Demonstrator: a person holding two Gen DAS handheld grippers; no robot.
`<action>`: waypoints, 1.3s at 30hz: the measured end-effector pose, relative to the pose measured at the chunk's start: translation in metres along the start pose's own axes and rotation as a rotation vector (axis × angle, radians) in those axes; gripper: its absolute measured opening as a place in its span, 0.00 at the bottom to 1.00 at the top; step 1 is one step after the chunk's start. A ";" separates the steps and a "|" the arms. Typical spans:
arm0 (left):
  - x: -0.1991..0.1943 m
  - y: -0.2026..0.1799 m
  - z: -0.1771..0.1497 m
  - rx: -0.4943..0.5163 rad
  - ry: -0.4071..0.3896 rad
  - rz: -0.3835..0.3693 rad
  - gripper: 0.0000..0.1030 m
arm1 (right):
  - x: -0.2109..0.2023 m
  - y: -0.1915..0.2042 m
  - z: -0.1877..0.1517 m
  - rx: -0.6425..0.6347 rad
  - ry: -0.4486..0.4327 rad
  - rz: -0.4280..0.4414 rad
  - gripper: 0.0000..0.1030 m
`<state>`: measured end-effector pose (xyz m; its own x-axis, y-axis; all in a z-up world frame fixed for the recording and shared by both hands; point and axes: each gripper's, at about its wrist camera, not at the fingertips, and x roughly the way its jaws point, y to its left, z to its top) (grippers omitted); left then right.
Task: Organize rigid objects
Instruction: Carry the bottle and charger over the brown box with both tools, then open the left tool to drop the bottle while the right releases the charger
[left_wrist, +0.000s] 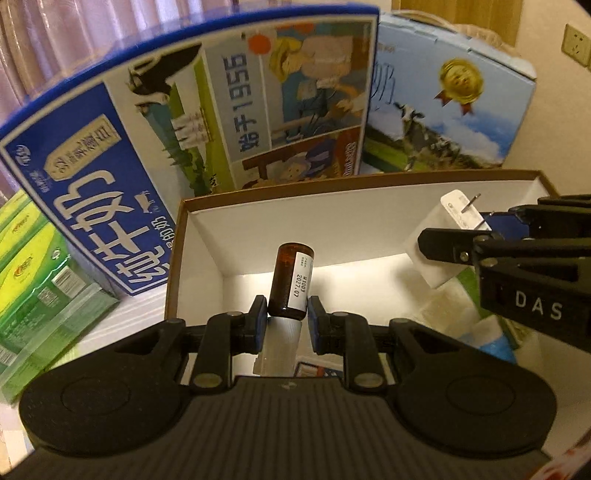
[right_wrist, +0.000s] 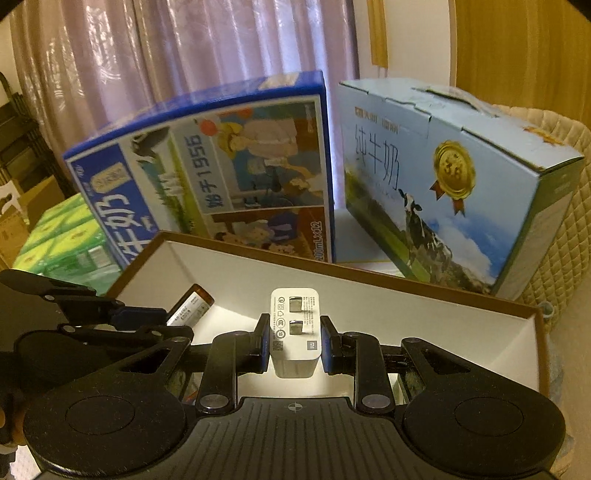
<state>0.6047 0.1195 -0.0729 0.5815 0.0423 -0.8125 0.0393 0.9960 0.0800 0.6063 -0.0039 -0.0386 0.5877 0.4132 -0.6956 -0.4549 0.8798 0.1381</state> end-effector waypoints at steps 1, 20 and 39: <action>0.004 0.000 0.001 0.002 0.003 -0.001 0.19 | 0.004 -0.001 0.000 0.003 0.002 -0.002 0.22; 0.014 0.007 0.002 -0.012 -0.002 -0.027 0.32 | 0.030 -0.001 0.003 0.012 -0.004 -0.031 0.22; -0.053 0.002 -0.029 -0.075 -0.025 -0.066 0.43 | -0.056 -0.002 -0.026 0.053 0.028 0.010 0.52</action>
<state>0.5506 0.1219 -0.0459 0.5998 -0.0244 -0.7998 0.0177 0.9997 -0.0173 0.5569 -0.0347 -0.0184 0.5638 0.4158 -0.7136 -0.4242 0.8871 0.1818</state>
